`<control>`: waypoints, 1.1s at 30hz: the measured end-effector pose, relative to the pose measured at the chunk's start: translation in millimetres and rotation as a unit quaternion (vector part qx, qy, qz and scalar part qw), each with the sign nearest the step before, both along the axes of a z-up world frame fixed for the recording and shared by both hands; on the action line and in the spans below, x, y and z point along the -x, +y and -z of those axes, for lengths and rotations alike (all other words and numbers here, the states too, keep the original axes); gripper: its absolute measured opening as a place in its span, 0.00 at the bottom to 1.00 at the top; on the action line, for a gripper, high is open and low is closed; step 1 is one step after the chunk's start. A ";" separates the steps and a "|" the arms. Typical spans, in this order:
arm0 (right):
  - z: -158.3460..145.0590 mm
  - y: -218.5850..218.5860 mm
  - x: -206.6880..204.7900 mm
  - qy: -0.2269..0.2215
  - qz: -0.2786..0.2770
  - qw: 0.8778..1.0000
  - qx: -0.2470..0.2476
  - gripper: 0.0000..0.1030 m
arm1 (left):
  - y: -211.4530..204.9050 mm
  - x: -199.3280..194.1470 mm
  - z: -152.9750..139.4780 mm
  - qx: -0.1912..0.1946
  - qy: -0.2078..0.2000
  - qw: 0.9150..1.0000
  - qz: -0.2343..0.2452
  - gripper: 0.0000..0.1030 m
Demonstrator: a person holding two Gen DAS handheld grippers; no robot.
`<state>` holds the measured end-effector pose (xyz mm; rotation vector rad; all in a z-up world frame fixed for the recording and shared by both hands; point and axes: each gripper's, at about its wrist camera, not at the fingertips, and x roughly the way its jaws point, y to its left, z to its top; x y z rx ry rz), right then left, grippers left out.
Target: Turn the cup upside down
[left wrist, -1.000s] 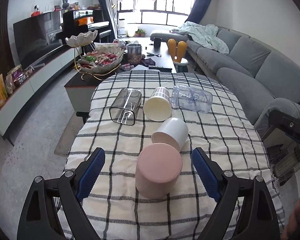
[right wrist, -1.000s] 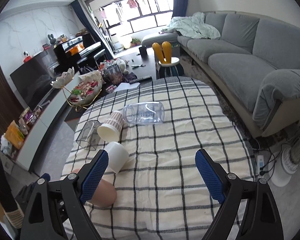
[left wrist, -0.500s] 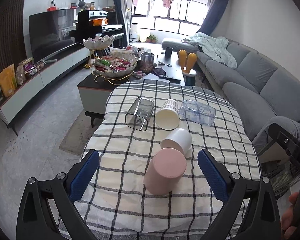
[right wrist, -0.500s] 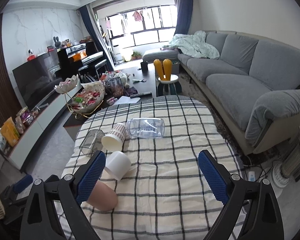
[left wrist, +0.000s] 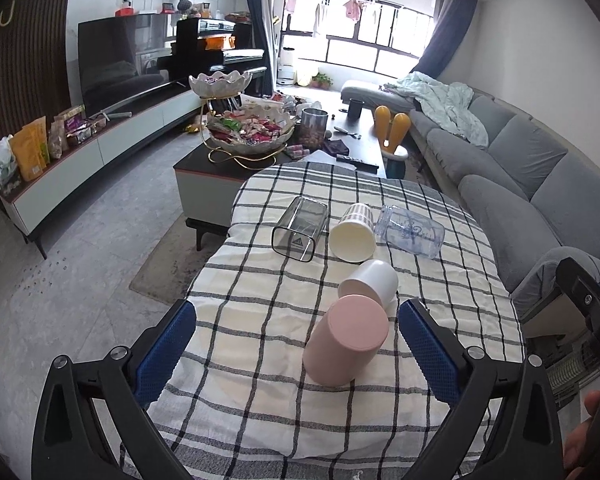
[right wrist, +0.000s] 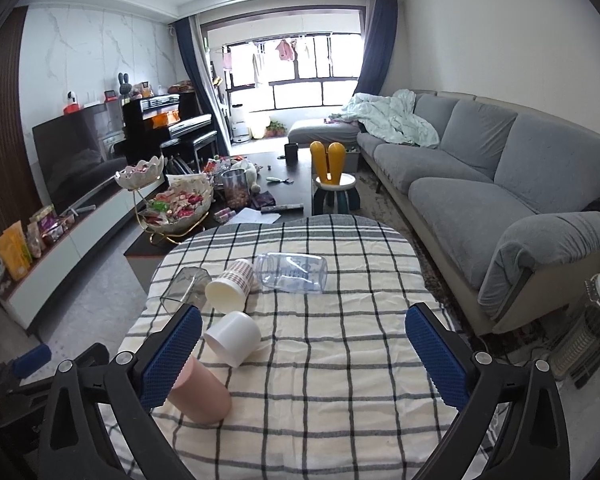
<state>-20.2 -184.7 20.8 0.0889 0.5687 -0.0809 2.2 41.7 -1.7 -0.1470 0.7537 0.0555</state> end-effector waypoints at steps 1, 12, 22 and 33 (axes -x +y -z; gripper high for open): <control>0.2 -0.8 0.4 0.000 0.002 1.000 -0.001 0.99 | -0.1 0.7 -0.2 -0.002 0.000 1.000 -0.001 1.00; 4.6 -2.7 -0.8 -0.001 0.000 1.000 -0.004 0.99 | -5.1 1.4 1.3 -0.009 0.003 1.000 0.001 1.00; 4.7 -1.0 0.3 -0.006 -0.003 1.000 -0.006 0.99 | -4.9 1.6 1.1 -0.012 -0.004 1.000 0.002 1.00; 4.8 -1.0 0.5 -0.006 -0.003 1.000 -0.006 0.99 | -5.1 1.3 0.8 -0.012 -0.006 1.000 0.003 1.00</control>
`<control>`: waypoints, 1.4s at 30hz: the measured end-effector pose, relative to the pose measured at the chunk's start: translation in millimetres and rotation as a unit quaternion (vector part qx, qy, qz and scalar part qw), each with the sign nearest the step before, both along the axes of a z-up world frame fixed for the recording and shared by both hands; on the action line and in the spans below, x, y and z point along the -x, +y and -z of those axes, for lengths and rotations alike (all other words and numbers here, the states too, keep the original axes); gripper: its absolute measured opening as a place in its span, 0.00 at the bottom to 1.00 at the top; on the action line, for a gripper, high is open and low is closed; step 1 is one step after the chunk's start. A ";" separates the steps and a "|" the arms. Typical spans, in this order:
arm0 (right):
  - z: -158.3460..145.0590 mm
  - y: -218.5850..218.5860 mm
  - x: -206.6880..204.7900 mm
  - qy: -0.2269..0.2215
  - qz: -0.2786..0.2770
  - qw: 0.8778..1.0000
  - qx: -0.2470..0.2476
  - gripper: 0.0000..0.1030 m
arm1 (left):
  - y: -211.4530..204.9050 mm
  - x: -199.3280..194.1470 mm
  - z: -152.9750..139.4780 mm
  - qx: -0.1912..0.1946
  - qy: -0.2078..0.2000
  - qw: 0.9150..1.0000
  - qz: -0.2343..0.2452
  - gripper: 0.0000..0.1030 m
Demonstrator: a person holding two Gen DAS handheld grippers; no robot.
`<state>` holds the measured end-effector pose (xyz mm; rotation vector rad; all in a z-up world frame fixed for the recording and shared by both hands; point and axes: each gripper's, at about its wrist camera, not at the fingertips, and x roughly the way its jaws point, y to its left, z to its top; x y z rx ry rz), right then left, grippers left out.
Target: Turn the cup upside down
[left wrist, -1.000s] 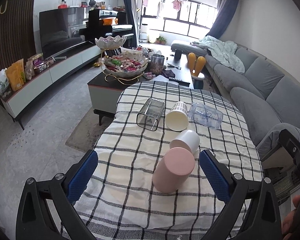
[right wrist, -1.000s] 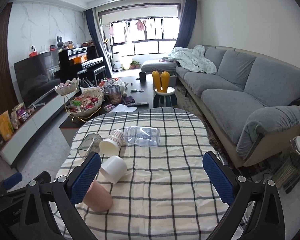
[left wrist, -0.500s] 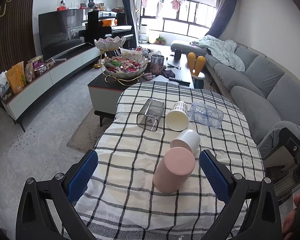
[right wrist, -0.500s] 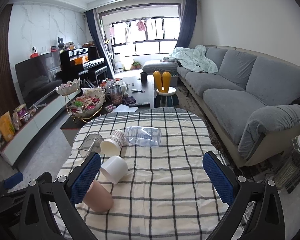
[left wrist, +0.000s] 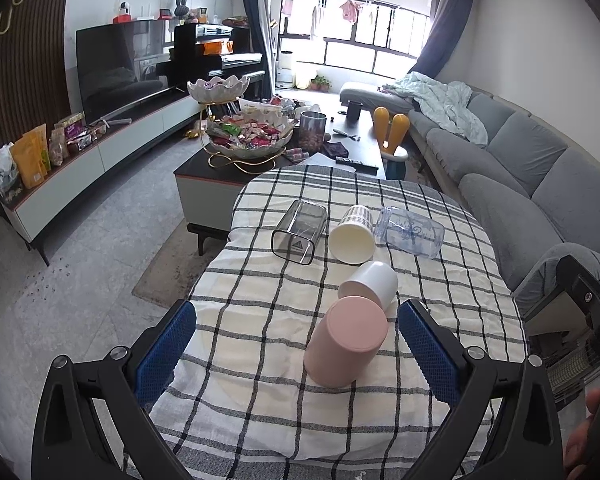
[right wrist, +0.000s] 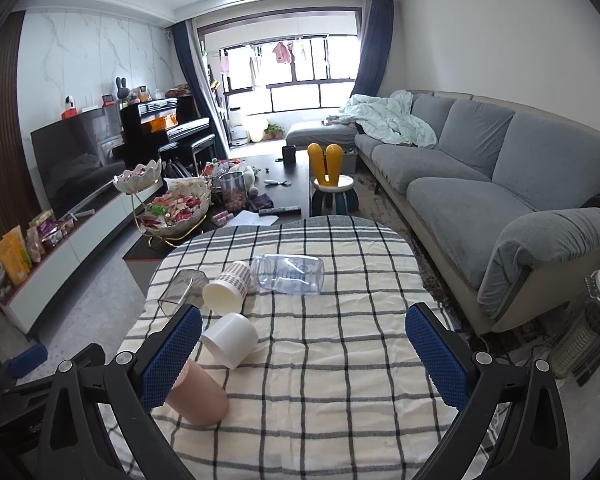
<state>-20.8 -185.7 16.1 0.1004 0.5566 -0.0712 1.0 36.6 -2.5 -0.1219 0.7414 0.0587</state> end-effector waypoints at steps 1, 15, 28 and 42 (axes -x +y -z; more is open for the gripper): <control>0.1 0.0 -0.1 0.000 0.000 1.000 0.000 0.99 | -0.1 -0.1 0.1 0.000 0.000 1.000 0.000 1.00; -0.1 -0.7 0.1 0.001 0.000 1.000 -0.001 0.99 | -0.1 -0.2 0.0 -0.002 0.000 1.000 0.000 1.00; -0.5 -0.7 0.1 0.001 0.000 1.000 -0.002 0.99 | -5.4 -0.6 -3.2 -0.006 -0.004 1.000 0.005 1.00; -0.7 -1.9 -0.1 0.000 0.000 1.000 0.000 0.99 | -5.3 2.9 -4.1 -0.011 -0.003 1.000 0.004 1.00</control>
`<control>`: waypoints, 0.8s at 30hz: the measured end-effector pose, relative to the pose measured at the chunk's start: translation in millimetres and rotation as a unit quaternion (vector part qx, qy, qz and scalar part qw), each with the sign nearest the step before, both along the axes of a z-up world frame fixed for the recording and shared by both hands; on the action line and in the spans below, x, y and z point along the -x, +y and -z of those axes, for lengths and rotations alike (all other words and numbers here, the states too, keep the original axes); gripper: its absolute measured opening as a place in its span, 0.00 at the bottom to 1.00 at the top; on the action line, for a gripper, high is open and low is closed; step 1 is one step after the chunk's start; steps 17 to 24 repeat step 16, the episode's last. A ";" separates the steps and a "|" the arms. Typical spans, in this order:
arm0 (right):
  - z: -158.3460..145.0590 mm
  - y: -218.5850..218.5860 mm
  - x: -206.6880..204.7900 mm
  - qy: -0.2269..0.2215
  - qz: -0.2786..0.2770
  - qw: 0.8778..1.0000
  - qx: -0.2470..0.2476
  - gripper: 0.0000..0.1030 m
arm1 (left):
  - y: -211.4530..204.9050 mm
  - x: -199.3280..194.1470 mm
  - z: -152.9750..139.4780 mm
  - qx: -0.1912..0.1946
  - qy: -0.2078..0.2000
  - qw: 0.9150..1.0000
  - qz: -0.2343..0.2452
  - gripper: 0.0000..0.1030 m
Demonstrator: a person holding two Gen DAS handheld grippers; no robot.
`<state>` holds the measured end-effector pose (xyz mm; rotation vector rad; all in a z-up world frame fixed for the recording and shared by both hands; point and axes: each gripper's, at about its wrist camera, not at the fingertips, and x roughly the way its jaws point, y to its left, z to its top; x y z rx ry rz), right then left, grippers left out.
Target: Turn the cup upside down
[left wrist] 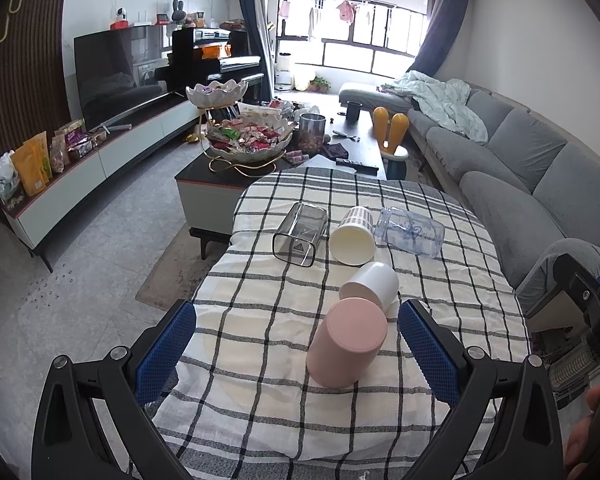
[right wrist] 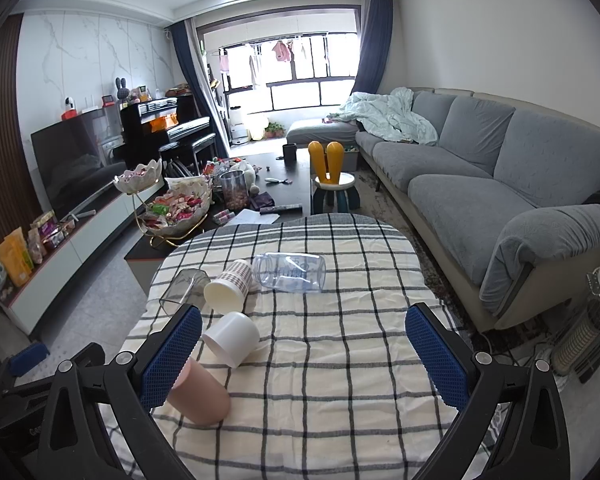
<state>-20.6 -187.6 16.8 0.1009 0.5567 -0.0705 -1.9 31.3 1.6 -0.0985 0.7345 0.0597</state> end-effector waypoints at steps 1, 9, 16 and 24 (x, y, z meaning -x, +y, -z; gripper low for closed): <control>0.0 -0.3 -0.1 0.000 0.000 1.000 0.000 0.99 | -0.1 0.1 0.0 0.000 0.000 1.000 0.001 1.00; -0.1 -0.4 0.0 0.000 0.001 1.000 -0.001 0.99 | 1.3 -3.4 0.7 0.003 0.009 1.000 0.005 1.00; -0.3 -1.0 -0.1 0.001 0.001 1.000 -0.002 0.99 | -2.1 -3.1 0.5 -0.008 0.001 1.000 0.006 1.00; -0.3 -1.0 -0.1 0.001 0.001 1.000 -0.002 0.99 | -2.1 -3.1 0.5 -0.008 0.001 1.000 0.006 1.00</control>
